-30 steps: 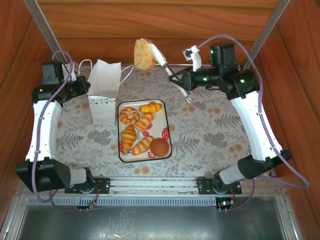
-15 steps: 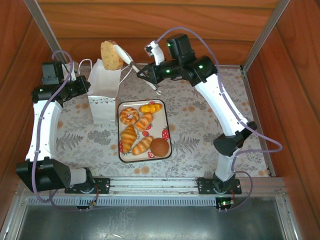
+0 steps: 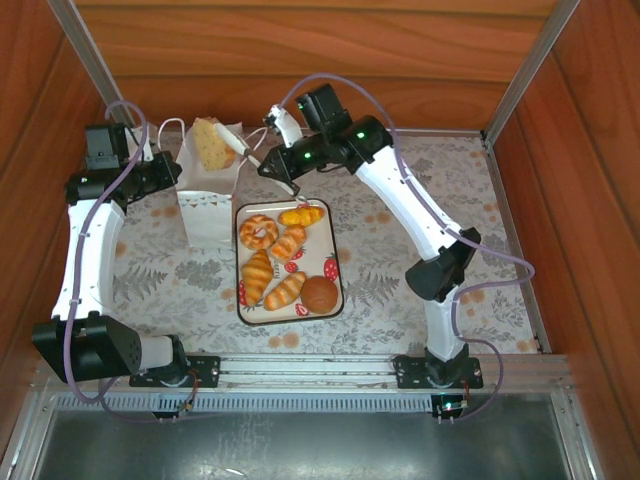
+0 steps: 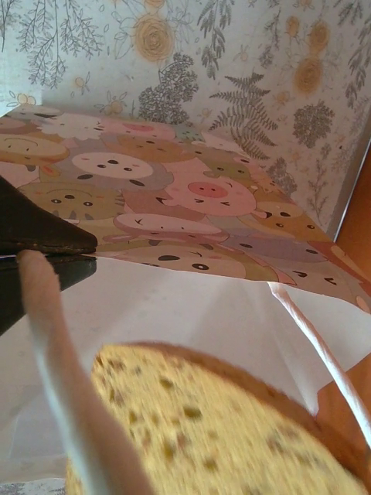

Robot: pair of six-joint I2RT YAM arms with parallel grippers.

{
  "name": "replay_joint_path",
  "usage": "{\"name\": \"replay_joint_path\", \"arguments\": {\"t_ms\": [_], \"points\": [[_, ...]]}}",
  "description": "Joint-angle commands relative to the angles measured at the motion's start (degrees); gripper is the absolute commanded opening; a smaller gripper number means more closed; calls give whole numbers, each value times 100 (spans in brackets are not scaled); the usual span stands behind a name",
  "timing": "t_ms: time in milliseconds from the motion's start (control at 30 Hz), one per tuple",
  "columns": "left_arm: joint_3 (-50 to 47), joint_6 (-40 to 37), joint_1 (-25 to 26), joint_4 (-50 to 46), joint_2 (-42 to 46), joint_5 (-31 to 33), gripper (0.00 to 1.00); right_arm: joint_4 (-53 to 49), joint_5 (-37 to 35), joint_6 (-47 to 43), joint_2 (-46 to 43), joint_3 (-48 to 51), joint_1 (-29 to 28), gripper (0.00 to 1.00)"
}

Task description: Place the fake bread into the paper bag

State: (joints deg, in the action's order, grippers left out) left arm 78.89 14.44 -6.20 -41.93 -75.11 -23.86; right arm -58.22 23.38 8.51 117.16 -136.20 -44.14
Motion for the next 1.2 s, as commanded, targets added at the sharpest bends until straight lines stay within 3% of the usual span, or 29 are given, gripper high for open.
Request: {"name": "replay_joint_path", "arguments": {"t_ms": [0, 400, 900, 1167], "points": [[-24, 33, 40, 115, -69, -53, 0, -14, 106, 87, 88, -187, -121, 10], [-58, 20, 37, 141, -74, -66, 0, -242, 95, 100, 304, -185, -156, 14], [-49, 24, 40, 159, -74, -119, 0, -226, 1, 124, 316, -196, -156, 41], [-59, 24, 39, 168, -74, -119, 0, -155, -127, 98, 188, -190, -156, 45]]}}
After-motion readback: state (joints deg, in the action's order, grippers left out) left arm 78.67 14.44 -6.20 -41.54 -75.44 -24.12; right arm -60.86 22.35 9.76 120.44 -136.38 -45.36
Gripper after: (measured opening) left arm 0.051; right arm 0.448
